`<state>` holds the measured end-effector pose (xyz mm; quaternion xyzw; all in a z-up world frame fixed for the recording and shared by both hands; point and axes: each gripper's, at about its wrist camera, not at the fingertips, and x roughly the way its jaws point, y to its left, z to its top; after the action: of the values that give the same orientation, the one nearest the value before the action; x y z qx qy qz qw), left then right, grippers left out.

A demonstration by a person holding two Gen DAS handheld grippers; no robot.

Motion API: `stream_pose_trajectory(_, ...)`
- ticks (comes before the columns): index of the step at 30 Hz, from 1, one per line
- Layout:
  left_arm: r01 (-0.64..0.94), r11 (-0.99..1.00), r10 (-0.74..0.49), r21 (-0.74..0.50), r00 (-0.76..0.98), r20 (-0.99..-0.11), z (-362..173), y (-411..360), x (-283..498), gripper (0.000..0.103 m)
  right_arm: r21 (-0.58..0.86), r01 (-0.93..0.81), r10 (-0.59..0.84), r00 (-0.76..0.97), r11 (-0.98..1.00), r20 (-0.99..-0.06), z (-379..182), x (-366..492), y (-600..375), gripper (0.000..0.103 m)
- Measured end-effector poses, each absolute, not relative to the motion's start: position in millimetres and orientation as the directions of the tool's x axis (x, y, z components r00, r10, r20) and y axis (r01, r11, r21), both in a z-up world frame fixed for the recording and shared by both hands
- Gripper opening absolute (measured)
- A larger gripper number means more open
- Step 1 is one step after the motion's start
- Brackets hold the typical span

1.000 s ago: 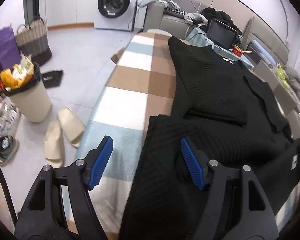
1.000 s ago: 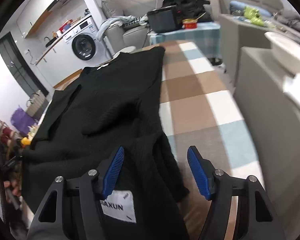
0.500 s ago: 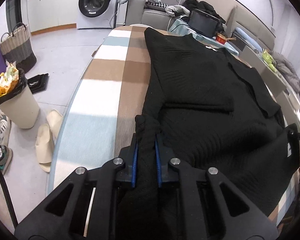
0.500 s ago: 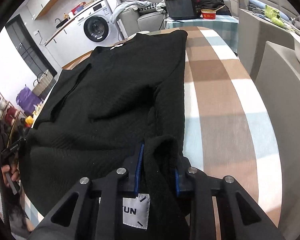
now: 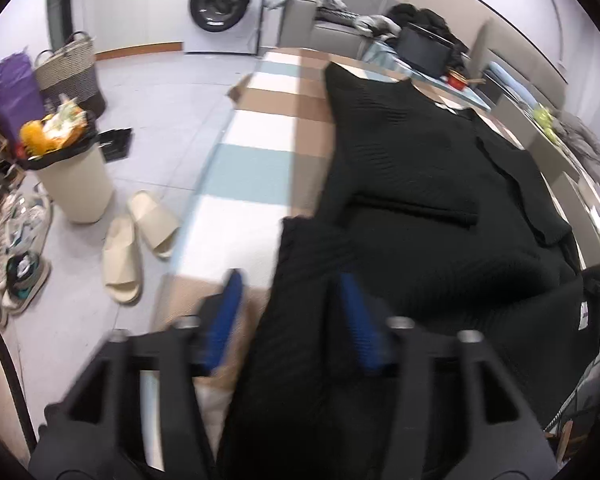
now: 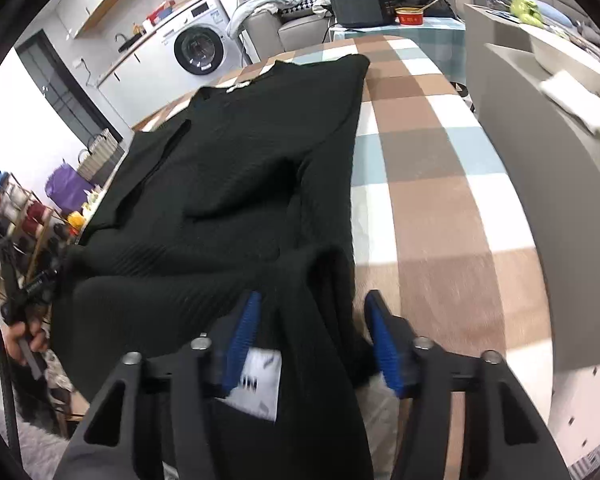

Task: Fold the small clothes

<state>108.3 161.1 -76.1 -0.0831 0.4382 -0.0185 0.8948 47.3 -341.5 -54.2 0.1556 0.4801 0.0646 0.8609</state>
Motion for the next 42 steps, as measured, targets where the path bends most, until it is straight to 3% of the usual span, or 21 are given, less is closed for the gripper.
stream_pose_trajectory(2, -0.049, 0.981, -0.118, -0.188, 0.624, -0.773, -71.8, 170.5, 90.7, 0.066, 0.327, 0.037, 0.256, 0.541, 0.944, -0.801, -50.9, 35.8, -345.2, 0.060)
stream_pose_trajectory(9, -0.051, 0.973, -0.157, -0.225, 0.570, -0.806, -79.6, 177.0, 42.3, 0.065, 0.334, 0.010, 0.280, 0.519, 0.943, -0.808, -54.7, 1.8, -346.1, 0.062)
stream_pose_trajectory(11, -0.018, 0.976, -0.167, -0.218, 0.582, -0.796, -78.4, 171.6, 33.5, 0.052, 0.325, -0.005, 0.282, 0.509, 0.946, -0.813, -57.1, -3.3, -342.9, 0.062)
stream_pose_trajectory(13, -0.005, 0.978, -0.165, -0.207, 0.585, -0.794, -78.1, 166.2, 32.6, 0.026, 0.313, -0.018, 0.279, 0.504, 0.950, -0.817, -59.4, -6.0, -339.2, 0.060)
stream_pose_trajectory(16, 0.020, 0.976, -0.187, -0.219, 0.596, -0.781, -73.7, 160.9, 32.5, 0.008, 0.315, -0.036, 0.288, 0.509, 0.949, -0.811, -61.1, -8.9, -336.8, 0.052)
stream_pose_trajectory(18, 0.037, 0.979, -0.182, -0.202, 0.607, -0.773, -68.8, 155.5, 32.7, 0.006, 0.313, -0.036, 0.286, 0.513, 0.949, -0.809, -61.4, -6.8, -337.1, 0.044)
stream_pose_trajectory(19, 0.042, 0.980, -0.180, -0.196, 0.609, -0.772, -66.2, 154.1, 32.8, 0.006, 0.306, -0.036, 0.280, 0.513, 0.951, -0.811, -61.4, -5.4, -336.8, 0.031)
stream_pose_trajectory(21, 0.048, 0.980, -0.181, -0.192, 0.617, -0.766, -60.8, 152.5, 30.7, 0.005, 0.290, -0.062, 0.278, 0.524, 0.955, -0.805, -58.5, -6.2, -333.9, 0.017)
stream_pose_trajectory(24, 0.047, 0.980, -0.180, -0.195, 0.633, -0.753, -51.8, 155.9, 27.7, 0.005, 0.271, -0.112, 0.287, 0.552, 0.956, -0.783, -49.6, -11.9, -329.1, 0.007)
stream_pose_trajectory(31, 0.056, 0.967, -0.218, -0.248, 0.686, -0.694, -20.9, 165.4, 18.1, 0.004, 0.323, -0.145, 0.324, 0.718, 0.935, -0.616, -5.9, -19.6, -338.9, 0.005)
stream_pose_trajectory(42, 0.062, 0.946, -0.245, -0.318, 0.781, -0.575, 30.5, 184.5, 72.8, 0.004, 0.331, -0.082, 0.237, 0.855, 0.940, -0.461, 39.6, 15.0, -344.5, 0.005)
